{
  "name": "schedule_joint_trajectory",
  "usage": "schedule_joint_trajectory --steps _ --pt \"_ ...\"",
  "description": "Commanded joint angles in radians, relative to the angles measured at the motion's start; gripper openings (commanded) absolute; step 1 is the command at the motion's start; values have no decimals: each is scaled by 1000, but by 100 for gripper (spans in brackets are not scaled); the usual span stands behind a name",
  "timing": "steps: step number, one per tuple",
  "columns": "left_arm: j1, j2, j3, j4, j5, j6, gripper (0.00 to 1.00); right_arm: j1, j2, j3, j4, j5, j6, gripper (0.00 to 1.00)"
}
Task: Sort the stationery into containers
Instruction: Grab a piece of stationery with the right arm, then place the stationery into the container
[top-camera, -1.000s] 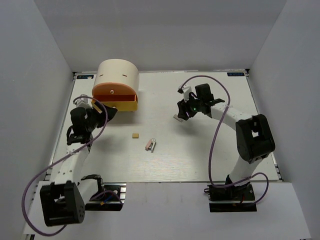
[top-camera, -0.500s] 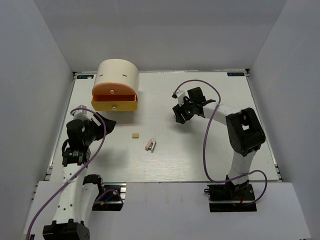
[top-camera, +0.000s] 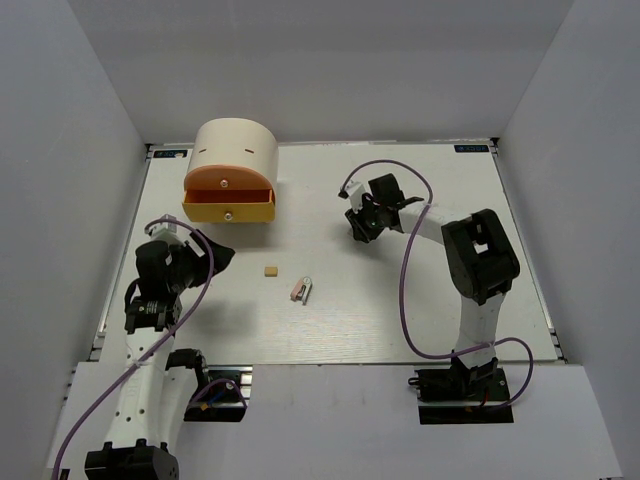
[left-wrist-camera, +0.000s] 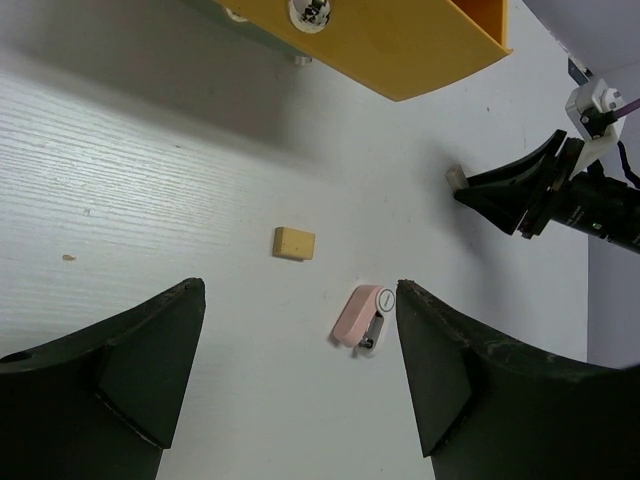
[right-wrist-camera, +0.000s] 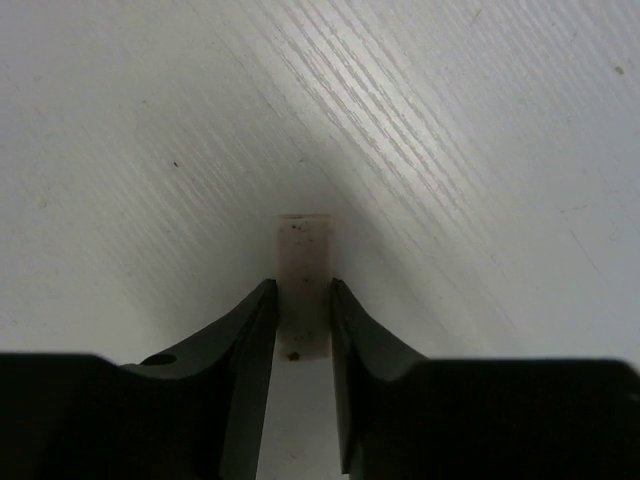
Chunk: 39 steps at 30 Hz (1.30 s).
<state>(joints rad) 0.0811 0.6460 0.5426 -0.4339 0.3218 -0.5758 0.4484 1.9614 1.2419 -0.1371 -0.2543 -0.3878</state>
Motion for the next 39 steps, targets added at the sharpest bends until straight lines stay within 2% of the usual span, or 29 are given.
schedule_joint_trajectory --steps 1,4,5,6,9,13,18,23,29,39 --pt "-4 -12 -16 -6 14 5 87 12 2 34 -45 -40 -28 30" --pt "-4 -12 -26 3 23 5 87 13 -18 22 -59 -65 -33 15" --pt "-4 -3 -35 3 23 -5 87 16 -31 24 -64 -69 -33 5" --pt "-4 -3 -35 3 23 -6 87 18 -41 22 -65 -89 -28 0" --pt "-4 7 -44 12 23 -6 87 19 -116 24 -55 -169 9 0" --pt "-4 17 -53 32 34 -6 87 38 -190 119 -52 -263 69 0" --pt "-4 38 -62 32 45 -6 87 78 -180 272 -52 -358 159 0" --pt "-4 38 -63 41 45 -6 87 141 -145 387 -27 -419 182 0" --pt "-4 38 -63 41 45 -6 87 207 -69 519 -16 -484 145 0" --pt "-4 38 -63 41 45 -6 87 282 31 634 -22 -526 30 0"
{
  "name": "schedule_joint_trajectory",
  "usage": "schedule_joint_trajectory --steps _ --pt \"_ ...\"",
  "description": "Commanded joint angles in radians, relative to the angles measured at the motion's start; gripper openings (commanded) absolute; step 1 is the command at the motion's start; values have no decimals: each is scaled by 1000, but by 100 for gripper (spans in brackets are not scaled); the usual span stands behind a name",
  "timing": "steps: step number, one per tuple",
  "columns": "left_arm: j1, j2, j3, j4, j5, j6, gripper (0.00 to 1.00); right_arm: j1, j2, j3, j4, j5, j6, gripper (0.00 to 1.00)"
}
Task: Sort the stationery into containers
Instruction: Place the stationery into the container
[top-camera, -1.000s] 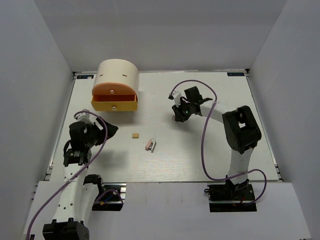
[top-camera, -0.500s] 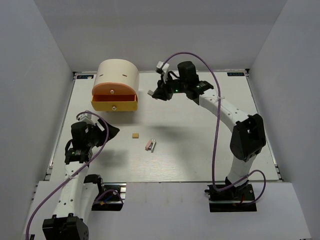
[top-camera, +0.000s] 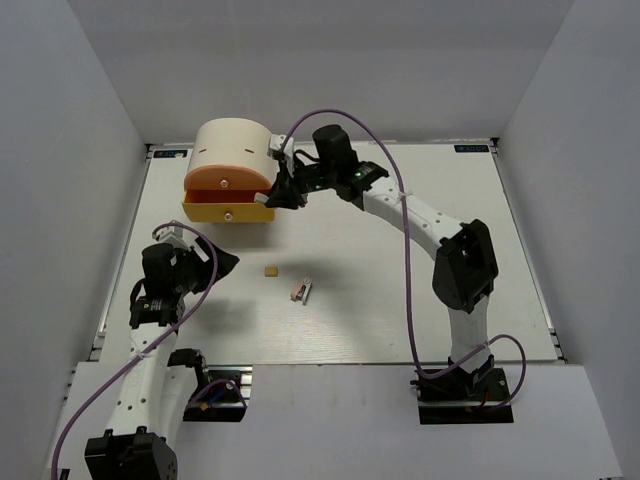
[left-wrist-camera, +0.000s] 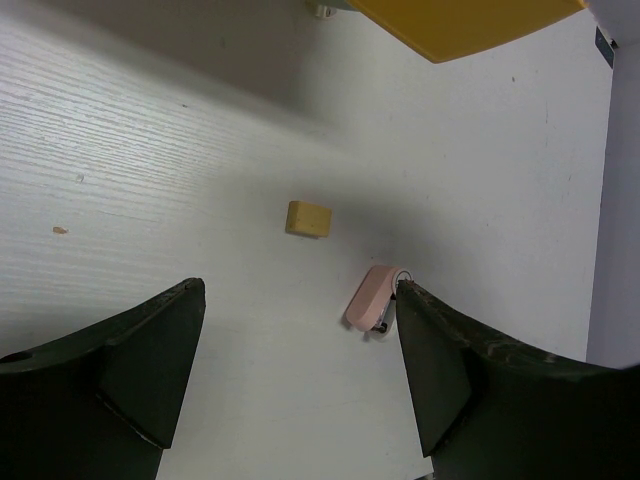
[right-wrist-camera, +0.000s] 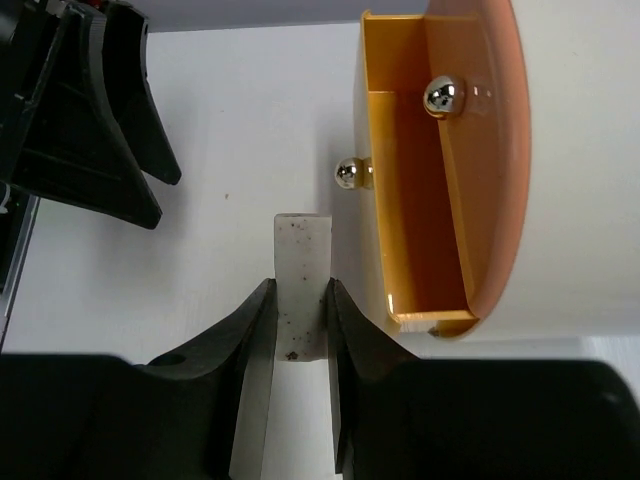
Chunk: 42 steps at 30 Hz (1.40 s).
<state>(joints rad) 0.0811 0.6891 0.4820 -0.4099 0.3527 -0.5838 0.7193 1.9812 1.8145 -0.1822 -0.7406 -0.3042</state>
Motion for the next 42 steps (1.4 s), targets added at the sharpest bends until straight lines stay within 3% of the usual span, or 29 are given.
schedule_joint_trajectory --steps 1,13,42 --pt "-4 -5 -2 17 14 2 87 12 16 63 24 -51 -52 0" --pt "-4 -5 -2 17 14 2 87 8 117 181 43 -42 -64 0" --pt "-4 13 -2 17 5 2 88 -3 226 266 70 -13 -27 0"
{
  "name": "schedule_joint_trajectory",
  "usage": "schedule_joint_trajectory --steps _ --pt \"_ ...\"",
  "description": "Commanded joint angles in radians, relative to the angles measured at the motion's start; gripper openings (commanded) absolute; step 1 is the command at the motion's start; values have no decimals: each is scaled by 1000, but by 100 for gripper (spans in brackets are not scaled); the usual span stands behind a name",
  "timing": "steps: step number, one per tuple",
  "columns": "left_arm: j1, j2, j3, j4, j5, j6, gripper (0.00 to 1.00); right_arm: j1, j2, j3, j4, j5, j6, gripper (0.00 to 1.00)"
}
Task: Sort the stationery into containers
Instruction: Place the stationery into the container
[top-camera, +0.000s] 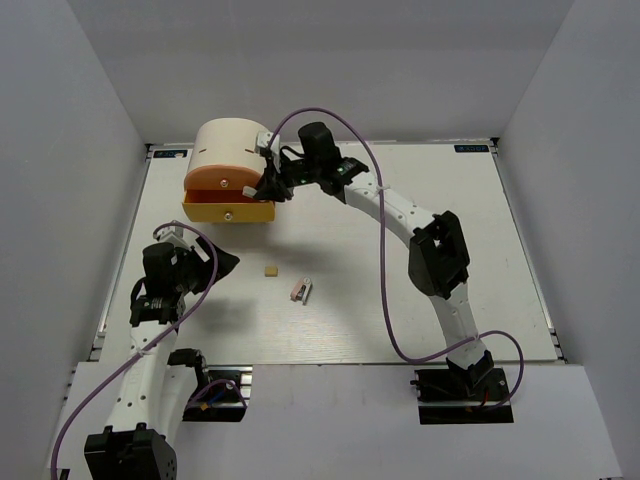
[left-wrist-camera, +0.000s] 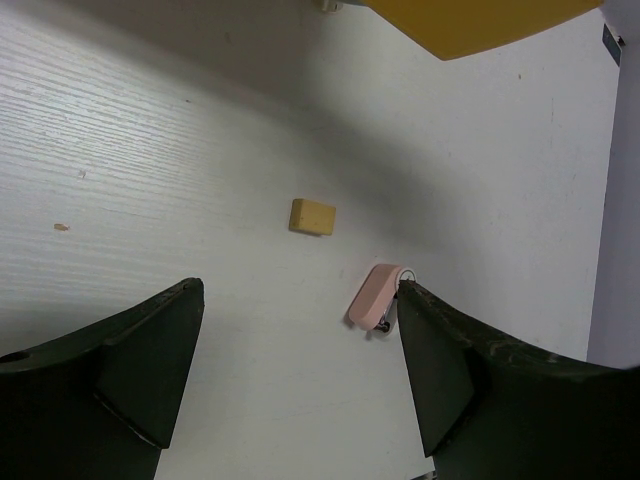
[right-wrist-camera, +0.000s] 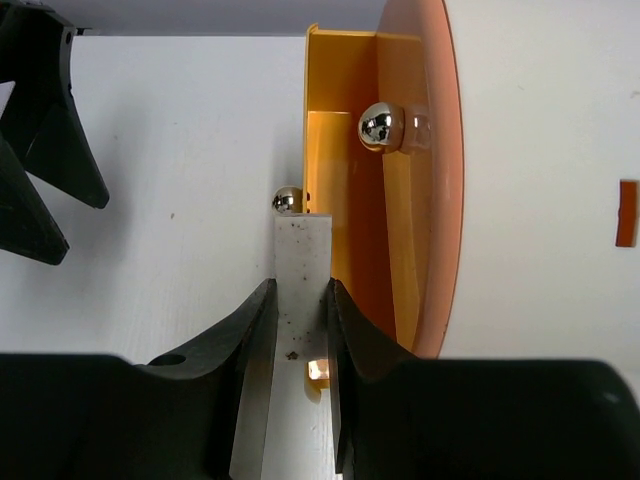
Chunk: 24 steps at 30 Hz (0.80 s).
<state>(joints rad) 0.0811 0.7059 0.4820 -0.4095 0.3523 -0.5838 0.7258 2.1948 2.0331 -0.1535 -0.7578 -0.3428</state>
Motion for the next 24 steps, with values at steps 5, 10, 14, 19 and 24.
schedule_joint_trajectory --steps 5,10,14,19,24 --pt "-4 -3 -2 17 5 2 88 -9 16 47 40 12 13 0" --pt "-4 -3 -2 17 5 2 88 -8 22 50 42 18 11 0" --pt "-4 -3 -2 17 5 2 88 -11 22 52 42 31 11 0" --pt "-4 -3 -2 17 5 2 88 -9 16 49 40 48 7 0" --pt "-4 -3 -2 17 5 2 88 -9 23 42 35 61 -4 0"
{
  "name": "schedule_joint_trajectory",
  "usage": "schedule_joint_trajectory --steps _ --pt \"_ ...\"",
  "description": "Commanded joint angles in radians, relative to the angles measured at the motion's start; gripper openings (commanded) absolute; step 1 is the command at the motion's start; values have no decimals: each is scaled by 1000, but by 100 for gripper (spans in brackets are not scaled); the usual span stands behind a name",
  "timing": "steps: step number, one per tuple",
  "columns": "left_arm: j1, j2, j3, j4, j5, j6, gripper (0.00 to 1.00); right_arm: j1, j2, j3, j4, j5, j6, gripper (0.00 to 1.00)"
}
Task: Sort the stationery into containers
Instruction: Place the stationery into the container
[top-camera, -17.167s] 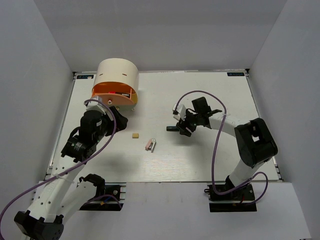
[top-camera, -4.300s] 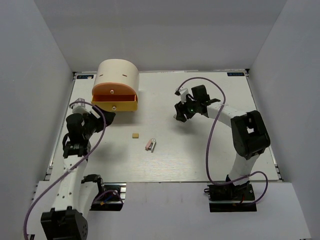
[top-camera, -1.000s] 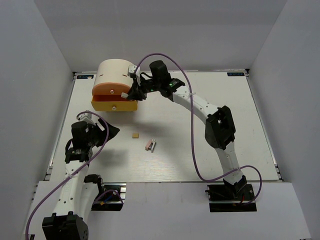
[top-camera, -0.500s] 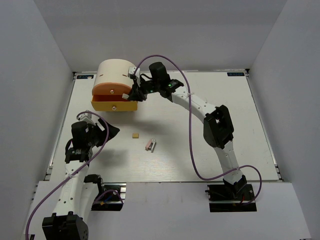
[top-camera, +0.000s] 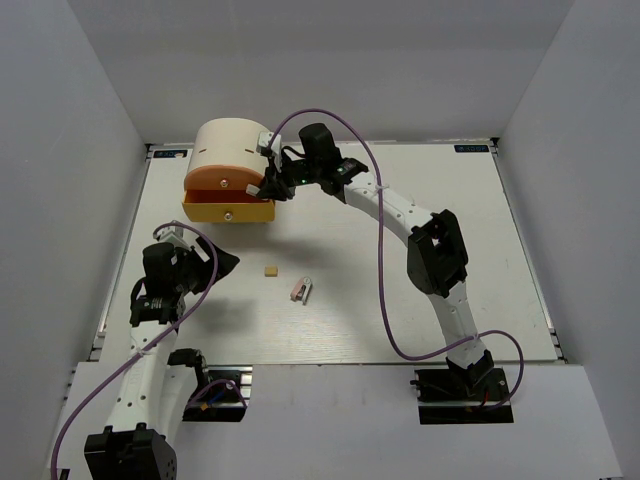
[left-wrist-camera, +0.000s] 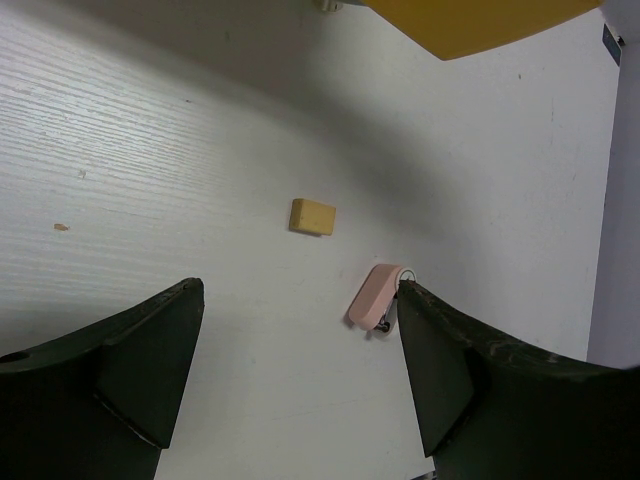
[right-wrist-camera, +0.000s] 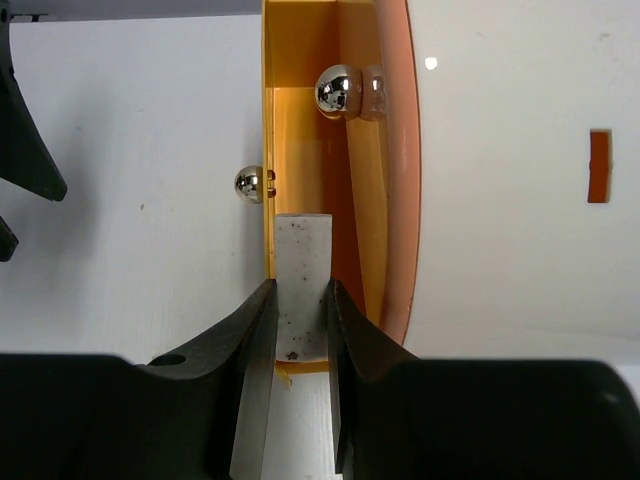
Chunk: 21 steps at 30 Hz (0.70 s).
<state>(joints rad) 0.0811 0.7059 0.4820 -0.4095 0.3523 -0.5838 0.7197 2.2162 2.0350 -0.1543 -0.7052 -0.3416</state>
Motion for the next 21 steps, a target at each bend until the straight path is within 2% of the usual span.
schedule_joint_trajectory --steps 1,10,15,21 --pt "-4 -3 -2 17 5 2 88 -2 2 37 35 12 -8 0" --pt "-4 -3 -2 17 5 2 88 0 3 31 24 18 -27 9" --pt "-4 -3 -2 17 5 2 88 -5 0 25 16 9 -28 19" --pt "-4 -3 -2 17 5 2 88 0 5 25 15 4 -28 26"
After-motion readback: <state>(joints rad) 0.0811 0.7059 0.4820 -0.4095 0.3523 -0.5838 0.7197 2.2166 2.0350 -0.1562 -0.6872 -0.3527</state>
